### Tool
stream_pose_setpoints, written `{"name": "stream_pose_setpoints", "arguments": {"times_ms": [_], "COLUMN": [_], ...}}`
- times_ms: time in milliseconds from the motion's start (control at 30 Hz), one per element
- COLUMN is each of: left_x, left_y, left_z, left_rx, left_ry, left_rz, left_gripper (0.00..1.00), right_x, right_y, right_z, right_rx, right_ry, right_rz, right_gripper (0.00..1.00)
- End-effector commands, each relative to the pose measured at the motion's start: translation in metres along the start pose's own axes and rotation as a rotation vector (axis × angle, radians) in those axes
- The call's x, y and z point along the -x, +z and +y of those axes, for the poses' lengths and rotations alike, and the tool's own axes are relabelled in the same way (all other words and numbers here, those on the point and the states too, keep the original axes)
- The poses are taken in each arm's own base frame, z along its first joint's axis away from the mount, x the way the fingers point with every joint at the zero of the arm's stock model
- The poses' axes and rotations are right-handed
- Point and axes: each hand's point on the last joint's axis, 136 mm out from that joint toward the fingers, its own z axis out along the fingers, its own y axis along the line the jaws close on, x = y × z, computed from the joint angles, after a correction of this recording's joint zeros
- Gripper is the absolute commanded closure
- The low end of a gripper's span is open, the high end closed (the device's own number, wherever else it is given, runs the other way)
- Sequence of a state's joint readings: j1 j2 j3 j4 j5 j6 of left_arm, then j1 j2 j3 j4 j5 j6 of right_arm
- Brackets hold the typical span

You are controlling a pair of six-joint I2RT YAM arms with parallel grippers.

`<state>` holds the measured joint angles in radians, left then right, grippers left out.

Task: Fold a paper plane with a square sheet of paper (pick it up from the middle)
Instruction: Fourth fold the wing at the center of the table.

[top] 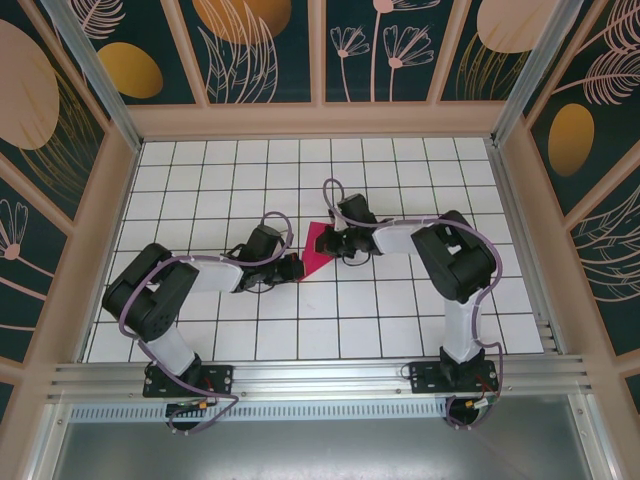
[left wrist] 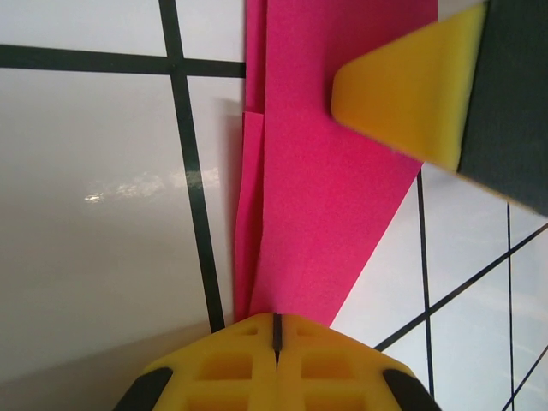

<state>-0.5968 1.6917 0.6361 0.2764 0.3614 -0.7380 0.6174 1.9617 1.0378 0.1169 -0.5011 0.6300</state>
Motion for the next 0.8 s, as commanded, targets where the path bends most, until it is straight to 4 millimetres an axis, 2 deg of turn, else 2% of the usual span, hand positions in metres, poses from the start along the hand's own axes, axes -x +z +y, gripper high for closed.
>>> {"name": "stream_pose_setpoints", "arguments": {"times_ms": [0, 167, 533, 667, 767], "left_x": [-0.027, -0.027, -0.028, -0.03, -0.034], "left_y": [0.008, 0.008, 0.007, 0.006, 0.005], "left_z": [0.036, 0.036, 0.036, 0.037, 0.04], "left_rx": [0.132, 0.132, 0.132, 0.137, 0.148], "left_ry": [-0.047, -0.047, -0.054, -0.056, -0.06], "left_rz": [0.089, 0.091, 0.092, 0.097, 0.108], "left_gripper": [1.0, 1.0, 1.0, 1.0, 1.0], "right_x": [-0.019, -0.028, -0.039, -0.037, -0.025], "right_y": [-0.002, -0.004, 0.013, 0.017, 0.018], "right_z": [0.019, 0.026, 0.019, 0.008, -0.01], "right_rx": [0.061, 0.071, 0.029, -0.024, -0.091], "right_ry": [-0.052, -0.067, -0.075, -0.079, -0.064], "right_rz": [0.031, 0.043, 0.108, 0.114, 0.092], "right_gripper": [1.0, 1.0, 1.0, 1.0, 1.0]}}
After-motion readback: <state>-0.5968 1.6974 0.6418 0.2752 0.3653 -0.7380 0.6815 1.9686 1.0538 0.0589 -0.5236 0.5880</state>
